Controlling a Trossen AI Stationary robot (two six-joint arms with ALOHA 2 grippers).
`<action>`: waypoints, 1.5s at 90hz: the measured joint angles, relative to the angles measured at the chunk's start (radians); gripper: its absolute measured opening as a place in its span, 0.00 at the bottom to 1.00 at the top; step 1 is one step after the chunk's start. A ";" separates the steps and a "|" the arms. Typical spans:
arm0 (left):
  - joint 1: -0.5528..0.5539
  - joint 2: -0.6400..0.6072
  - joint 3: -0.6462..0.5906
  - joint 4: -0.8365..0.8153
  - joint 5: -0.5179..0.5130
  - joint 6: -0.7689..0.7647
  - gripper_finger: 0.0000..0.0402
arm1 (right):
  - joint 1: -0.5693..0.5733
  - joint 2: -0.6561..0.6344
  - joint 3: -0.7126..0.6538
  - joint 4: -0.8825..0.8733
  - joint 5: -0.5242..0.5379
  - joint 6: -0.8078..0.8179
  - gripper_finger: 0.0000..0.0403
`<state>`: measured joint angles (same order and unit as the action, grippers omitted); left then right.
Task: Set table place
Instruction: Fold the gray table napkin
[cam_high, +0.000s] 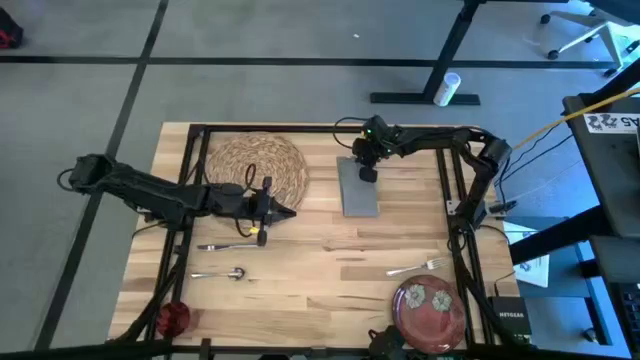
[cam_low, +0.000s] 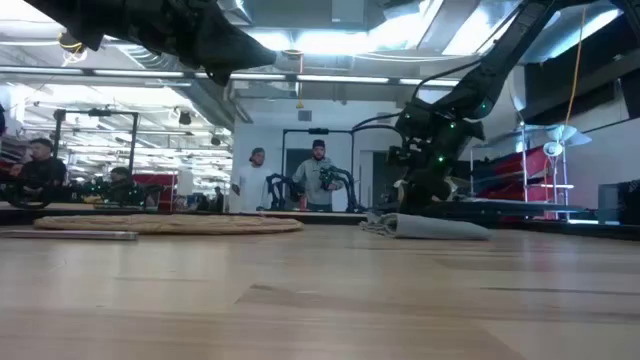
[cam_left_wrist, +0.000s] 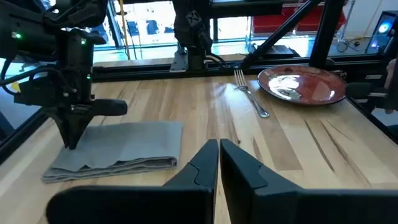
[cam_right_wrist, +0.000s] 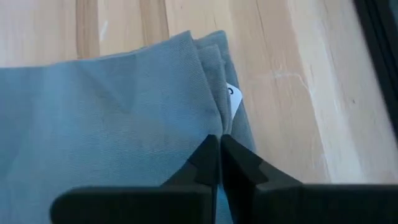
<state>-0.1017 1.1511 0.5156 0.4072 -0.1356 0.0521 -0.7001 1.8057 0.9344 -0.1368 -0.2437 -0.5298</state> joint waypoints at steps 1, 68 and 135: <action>0.000 0.000 0.000 0.000 0.000 0.000 0.00 | 0.000 0.000 0.000 0.001 -0.003 0.000 0.00; 0.000 0.000 0.000 0.000 0.001 0.000 0.00 | 0.039 0.000 0.061 0.057 -0.029 0.026 0.00; 0.000 0.000 0.000 0.001 0.000 0.000 0.00 | 0.039 -0.001 0.087 0.075 -0.046 0.020 0.00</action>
<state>-0.1017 1.1511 0.5156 0.4080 -0.1352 0.0518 -0.6609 1.8050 1.0214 -0.0614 -0.2893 -0.5094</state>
